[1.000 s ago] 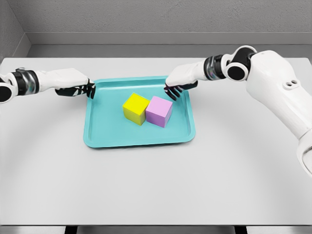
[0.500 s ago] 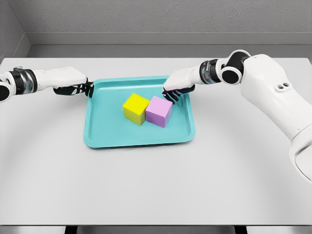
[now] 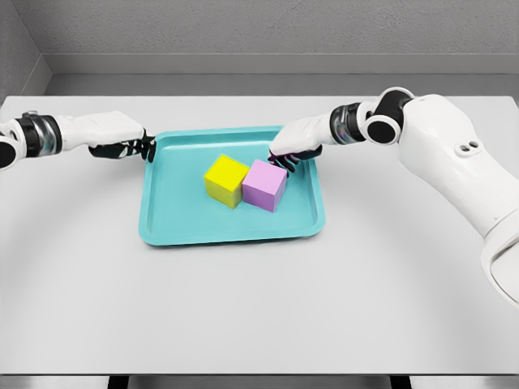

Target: Push two cubes

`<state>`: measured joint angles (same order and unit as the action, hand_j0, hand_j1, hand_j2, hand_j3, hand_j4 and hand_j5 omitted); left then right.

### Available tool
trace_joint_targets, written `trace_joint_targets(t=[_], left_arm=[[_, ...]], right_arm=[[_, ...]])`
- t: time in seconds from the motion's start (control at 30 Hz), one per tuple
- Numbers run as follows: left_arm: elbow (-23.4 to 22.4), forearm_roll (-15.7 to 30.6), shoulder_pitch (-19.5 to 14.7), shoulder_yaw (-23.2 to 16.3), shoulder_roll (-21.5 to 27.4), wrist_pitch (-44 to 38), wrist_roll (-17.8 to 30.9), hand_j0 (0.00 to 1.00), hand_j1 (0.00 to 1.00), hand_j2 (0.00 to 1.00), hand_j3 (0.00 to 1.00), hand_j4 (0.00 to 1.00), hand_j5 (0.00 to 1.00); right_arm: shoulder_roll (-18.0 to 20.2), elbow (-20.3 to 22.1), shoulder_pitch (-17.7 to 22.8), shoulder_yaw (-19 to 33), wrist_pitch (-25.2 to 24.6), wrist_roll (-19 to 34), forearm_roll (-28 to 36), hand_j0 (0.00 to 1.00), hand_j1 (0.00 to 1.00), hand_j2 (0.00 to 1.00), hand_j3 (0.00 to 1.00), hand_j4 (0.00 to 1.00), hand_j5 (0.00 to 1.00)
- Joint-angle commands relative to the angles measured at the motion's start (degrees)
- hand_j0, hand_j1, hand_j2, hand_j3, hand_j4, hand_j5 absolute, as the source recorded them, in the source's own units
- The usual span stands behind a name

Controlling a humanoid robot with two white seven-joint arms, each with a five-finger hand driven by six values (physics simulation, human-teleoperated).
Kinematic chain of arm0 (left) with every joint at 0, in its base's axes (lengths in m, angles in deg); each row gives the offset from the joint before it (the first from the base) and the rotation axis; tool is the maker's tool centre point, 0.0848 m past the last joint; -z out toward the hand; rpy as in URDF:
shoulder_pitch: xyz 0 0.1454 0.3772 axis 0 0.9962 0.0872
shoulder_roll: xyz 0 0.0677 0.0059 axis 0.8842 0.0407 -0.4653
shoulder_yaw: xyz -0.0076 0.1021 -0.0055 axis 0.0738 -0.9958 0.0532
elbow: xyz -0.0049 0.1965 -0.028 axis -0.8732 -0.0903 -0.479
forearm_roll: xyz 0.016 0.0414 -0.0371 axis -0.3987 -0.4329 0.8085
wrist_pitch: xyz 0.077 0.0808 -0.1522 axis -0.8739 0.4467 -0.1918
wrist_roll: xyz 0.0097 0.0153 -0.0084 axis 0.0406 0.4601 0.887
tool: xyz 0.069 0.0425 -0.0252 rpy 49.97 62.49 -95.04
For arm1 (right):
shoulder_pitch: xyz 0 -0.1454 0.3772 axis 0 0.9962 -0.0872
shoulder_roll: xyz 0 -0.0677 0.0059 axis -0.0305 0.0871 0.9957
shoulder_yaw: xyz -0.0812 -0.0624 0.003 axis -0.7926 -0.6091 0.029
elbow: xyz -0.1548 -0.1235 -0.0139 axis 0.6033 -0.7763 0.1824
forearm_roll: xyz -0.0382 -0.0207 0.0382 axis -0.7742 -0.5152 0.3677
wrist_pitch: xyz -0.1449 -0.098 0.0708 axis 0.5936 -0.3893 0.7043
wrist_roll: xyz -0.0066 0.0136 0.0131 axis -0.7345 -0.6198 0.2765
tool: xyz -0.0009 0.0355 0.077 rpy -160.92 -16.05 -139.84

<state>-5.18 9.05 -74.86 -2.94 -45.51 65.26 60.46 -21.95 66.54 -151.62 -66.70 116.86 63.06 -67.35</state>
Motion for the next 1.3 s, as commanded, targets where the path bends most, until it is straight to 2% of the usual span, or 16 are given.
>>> trace_joint_targets(t=[0.0, 0.4, 0.9, 1.03, 1.27], left_arm=[[-0.1, 0.3, 0.0, 0.0, 0.0, -0.1, 0.0, 0.4, 0.4, 0.4, 0.4, 0.4, 0.4], [-0.1, 0.3, 0.0, 0.1, 0.0, -0.1, 0.0, 0.4, 0.4, 0.4, 0.4, 0.4, 0.4], [-0.1, 0.3, 0.0, 0.1, 0.0, -0.1, 0.0, 0.4, 0.4, 0.4, 0.4, 0.4, 0.4], [-0.1, 0.3, 0.0, 0.1, 0.0, -0.1, 0.0, 0.4, 0.4, 0.4, 0.4, 0.4, 0.4], [-0.1, 0.3, 0.0, 0.1, 0.0, -0.1, 0.0, 0.4, 0.4, 0.4, 0.4, 0.4, 0.4]], right_arm=[[0.2, 1.1, 0.0, 0.0, -0.1, 0.0, 0.3, 0.27, 0.27, 0.27, 0.27, 0.27, 0.27], [0.3, 3.7, 0.8, -0.2, -0.1, 0.0, 0.3, 0.27, 0.27, 0.27, 0.27, 0.27, 0.27], [-0.1, 3.1, -0.1, 0.7, -0.1, 0.0, 0.2, 0.27, 0.27, 0.27, 0.27, 0.27, 0.27], [1.8, 3.1, 0.1, 6.0, -0.1, 0.0, 0.3, 0.28, 0.28, 0.28, 0.28, 0.28, 0.28], [4.0, 3.4, 0.5, 7.3, -0.1, 0.0, 0.4, 0.3, 0.3, 0.3, 0.3, 0.3, 0.3]])
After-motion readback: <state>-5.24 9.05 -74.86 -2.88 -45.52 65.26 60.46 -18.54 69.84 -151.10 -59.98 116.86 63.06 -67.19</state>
